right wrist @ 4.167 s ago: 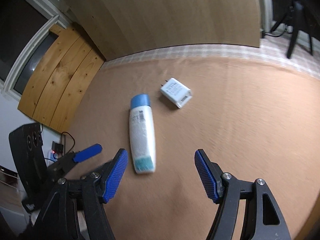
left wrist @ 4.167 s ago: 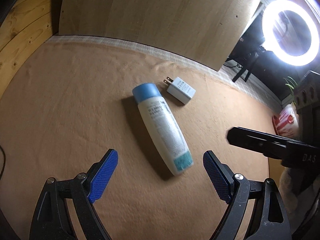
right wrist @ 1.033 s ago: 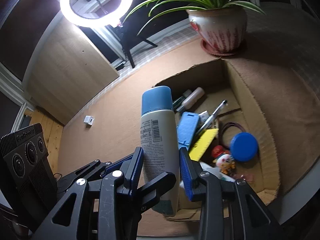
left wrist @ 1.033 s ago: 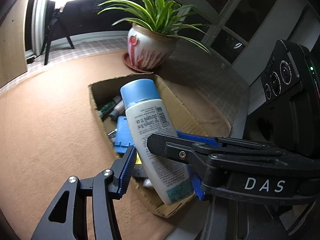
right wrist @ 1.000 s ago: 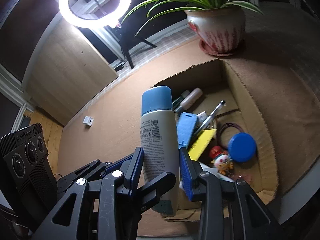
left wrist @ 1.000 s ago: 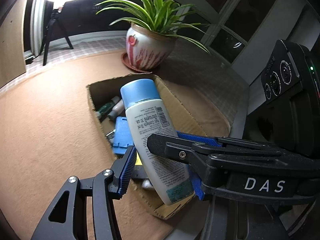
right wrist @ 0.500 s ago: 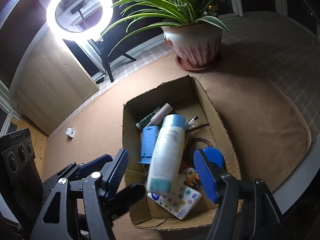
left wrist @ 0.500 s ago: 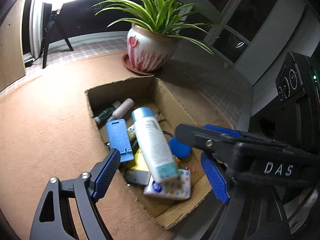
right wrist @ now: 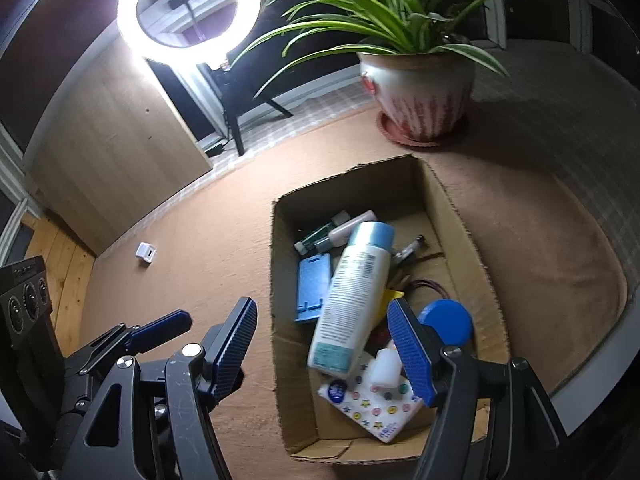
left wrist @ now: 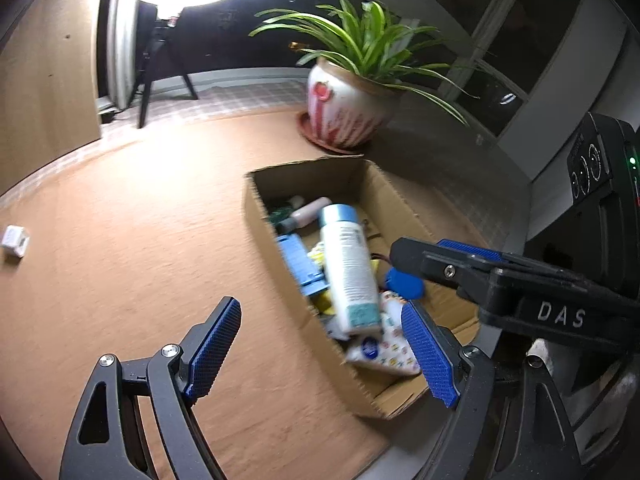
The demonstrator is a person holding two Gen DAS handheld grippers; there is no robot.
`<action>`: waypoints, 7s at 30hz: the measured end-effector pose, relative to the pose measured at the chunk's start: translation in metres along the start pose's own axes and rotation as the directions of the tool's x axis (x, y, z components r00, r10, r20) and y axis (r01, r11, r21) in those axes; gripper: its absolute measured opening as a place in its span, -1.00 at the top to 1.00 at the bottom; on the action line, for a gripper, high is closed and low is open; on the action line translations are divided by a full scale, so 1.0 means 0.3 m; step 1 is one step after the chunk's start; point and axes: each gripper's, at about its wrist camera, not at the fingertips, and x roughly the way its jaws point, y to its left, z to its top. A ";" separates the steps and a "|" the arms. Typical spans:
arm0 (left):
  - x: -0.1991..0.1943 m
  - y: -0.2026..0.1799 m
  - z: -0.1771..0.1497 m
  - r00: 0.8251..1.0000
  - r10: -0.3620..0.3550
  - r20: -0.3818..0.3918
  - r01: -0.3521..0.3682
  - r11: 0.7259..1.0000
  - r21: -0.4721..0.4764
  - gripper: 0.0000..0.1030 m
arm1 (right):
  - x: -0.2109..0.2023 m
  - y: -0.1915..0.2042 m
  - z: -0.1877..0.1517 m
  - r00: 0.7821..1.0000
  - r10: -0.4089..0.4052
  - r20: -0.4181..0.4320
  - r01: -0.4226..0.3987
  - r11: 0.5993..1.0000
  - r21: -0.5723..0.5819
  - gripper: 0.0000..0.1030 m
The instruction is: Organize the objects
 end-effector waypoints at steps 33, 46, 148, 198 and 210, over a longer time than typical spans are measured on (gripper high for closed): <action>-0.320 0.628 -0.118 0.951 0.306 0.039 -0.284 0.919 -0.273 -0.65 | 0.245 0.516 0.034 0.987 0.109 -0.114 -0.137 0.951 -0.276 -0.25; -0.213 1.155 0.040 0.927 0.371 -0.048 -0.348 0.809 -0.473 -0.65 | 0.305 0.526 -0.042 0.971 0.127 -0.201 -0.173 0.957 -0.231 -0.25; -0.131 0.362 -0.188 0.998 -0.005 -0.056 -0.003 0.989 -0.146 0.13 | 0.218 0.445 -0.106 0.907 0.250 -0.340 -0.308 0.942 -0.129 0.44; 0.103 -0.203 0.008 0.992 -0.071 -0.105 0.087 0.984 0.158 -0.74 | -0.122 -0.109 -0.065 0.999 -0.042 -0.004 0.042 0.998 0.044 -0.24; -0.087 -0.001 -0.031 0.999 0.042 -0.032 -0.039 0.996 0.077 -0.74 | -0.107 0.052 -0.074 1.000 0.030 -0.004 -0.030 0.999 -0.025 -0.24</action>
